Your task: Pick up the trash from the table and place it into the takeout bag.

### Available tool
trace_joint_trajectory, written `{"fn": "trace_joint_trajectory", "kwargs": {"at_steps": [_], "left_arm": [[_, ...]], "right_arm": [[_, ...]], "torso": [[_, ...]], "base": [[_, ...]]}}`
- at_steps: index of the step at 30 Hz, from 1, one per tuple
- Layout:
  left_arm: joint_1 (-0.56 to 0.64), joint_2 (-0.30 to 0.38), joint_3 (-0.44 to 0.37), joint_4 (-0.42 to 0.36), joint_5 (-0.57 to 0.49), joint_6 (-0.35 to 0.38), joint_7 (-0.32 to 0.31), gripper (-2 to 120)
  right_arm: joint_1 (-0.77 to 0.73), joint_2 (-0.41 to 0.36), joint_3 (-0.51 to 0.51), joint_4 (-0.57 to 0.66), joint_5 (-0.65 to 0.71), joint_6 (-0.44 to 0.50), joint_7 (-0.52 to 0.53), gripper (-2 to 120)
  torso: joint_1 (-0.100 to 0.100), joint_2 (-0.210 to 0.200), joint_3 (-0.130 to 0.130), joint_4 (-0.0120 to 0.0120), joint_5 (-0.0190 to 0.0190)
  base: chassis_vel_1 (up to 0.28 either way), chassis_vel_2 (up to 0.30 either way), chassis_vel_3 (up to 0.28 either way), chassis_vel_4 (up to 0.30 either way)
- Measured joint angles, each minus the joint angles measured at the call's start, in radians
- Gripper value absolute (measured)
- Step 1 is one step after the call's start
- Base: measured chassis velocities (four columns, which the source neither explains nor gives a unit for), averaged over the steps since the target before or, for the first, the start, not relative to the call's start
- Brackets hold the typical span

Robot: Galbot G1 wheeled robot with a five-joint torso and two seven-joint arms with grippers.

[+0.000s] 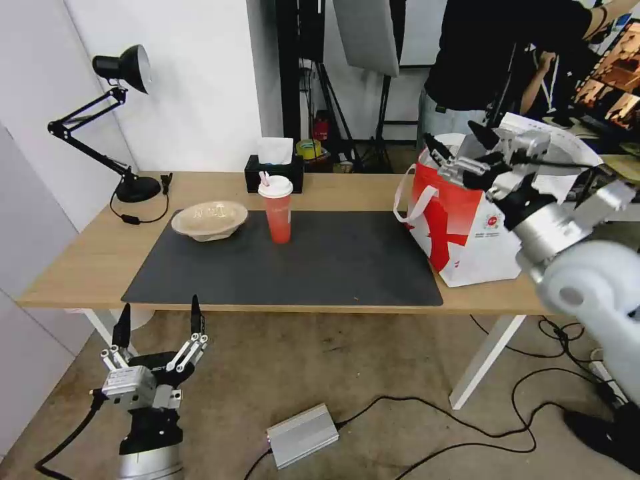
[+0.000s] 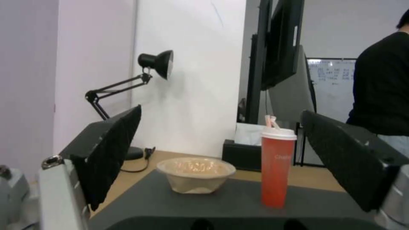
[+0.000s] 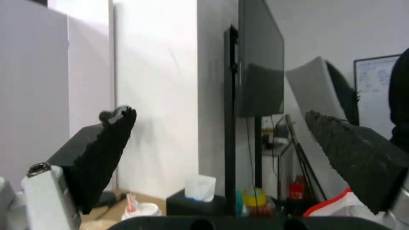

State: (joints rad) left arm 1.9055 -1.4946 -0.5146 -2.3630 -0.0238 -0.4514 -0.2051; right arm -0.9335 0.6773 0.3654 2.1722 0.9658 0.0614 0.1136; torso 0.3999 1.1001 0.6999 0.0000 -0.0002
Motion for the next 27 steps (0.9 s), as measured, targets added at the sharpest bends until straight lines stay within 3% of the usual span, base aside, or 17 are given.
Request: {"fn": "trace_joint_trajectory", "kwargs": {"at_steps": [12,27], "left_arm": [[0.006,-0.008,-0.005,-0.011,0.0,0.0,0.0,100],[0.003,-0.014,-0.003,-0.012,-0.001,-0.001,0.001,100]], "right_arm": [[-0.186,0.132,-0.016,0.158,-0.192,0.076,0.204,100],[-0.464,0.228,-0.067,0.236,-0.401,0.143,0.28,100]], "torso": [[0.0,0.0,0.0,0.0001,0.0],[0.0,0.0,0.0,0.0,0.0001]], "base": [[0.0,0.0,0.0,0.0],[0.0,0.0,0.0,0.0]]}}
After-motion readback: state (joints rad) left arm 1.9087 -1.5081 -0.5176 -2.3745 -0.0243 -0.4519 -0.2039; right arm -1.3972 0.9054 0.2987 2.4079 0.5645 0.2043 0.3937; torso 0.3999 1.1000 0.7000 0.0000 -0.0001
